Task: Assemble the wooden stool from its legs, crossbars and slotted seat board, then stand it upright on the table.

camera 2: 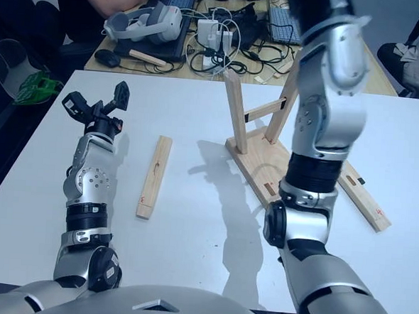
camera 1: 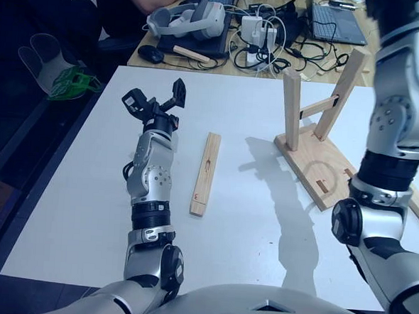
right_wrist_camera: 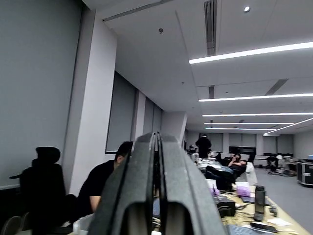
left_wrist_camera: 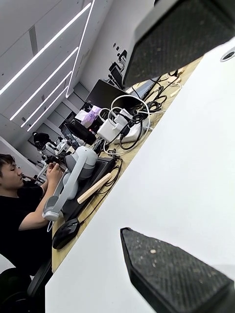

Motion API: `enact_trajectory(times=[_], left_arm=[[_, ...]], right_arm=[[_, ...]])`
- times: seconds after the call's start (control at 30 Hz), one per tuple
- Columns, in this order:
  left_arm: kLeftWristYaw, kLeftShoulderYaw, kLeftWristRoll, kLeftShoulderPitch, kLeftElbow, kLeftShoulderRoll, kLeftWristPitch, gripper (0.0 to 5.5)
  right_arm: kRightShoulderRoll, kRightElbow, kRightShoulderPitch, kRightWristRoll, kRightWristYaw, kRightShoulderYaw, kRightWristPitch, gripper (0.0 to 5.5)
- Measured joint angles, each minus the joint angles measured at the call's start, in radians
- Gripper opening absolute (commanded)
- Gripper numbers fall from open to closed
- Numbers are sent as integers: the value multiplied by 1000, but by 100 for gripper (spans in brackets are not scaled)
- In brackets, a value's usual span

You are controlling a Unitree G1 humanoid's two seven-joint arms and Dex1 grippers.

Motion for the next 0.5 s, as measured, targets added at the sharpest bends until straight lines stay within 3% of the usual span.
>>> enact_trajectory(times=[0.1, 0.23, 0.5], left_arm=[[4, 0, -1, 6, -12, -4, 1, 540], [12, 5, -10, 35, -46, -11, 6, 540], [24, 4, -18, 50, -73, -16, 17, 540]], right_arm=[[-110, 100, 93, -65, -51, -72, -19, 105], [-293, 432, 325, -165, -207, -229, 16, 171], [-366, 765, 464, -171, -333, -297, 135, 296]])
